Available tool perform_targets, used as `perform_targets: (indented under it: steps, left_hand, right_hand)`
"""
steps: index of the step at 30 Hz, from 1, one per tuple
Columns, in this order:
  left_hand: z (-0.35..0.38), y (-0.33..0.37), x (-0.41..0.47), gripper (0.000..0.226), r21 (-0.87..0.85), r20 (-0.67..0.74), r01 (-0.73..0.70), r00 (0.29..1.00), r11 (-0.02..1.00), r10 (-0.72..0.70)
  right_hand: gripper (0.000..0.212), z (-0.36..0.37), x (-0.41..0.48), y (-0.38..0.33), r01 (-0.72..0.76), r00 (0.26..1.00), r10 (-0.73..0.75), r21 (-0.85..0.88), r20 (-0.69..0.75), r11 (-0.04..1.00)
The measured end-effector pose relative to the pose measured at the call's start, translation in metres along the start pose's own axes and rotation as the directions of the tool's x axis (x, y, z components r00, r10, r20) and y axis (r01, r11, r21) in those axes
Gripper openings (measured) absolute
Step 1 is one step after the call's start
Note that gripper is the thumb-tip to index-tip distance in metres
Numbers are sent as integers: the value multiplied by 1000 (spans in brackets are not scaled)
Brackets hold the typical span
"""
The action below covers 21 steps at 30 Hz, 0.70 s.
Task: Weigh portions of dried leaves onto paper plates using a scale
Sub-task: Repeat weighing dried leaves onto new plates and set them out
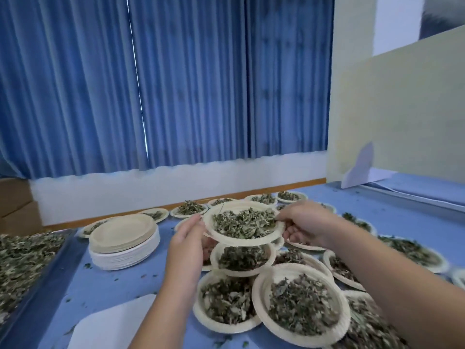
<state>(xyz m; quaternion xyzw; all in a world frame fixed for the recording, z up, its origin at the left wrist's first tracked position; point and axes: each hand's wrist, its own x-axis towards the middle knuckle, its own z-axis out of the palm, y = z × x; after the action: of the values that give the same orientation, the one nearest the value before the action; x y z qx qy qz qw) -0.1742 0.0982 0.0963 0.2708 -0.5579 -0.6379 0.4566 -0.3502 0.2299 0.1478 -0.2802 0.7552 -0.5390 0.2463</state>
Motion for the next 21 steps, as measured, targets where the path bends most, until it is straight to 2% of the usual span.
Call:
perform_targets:
  steps: [4,11,21]
  left_hand:
    - [32,-12,5,22,-97,27,29,999,995,-27]
    - [29,-26,11,20,9,32,7,999,1000,-7]
    - [26,-37,21,20,83,50,-14,999,996,10]
  right_hand:
    - [18,-41,24,8,-27,990,31,29,-138,999]
    - [18,-82,61,51,-72,967,115,189,-228,979]
    - [13,-94,75,106,-256,911,274,98,-309,962]
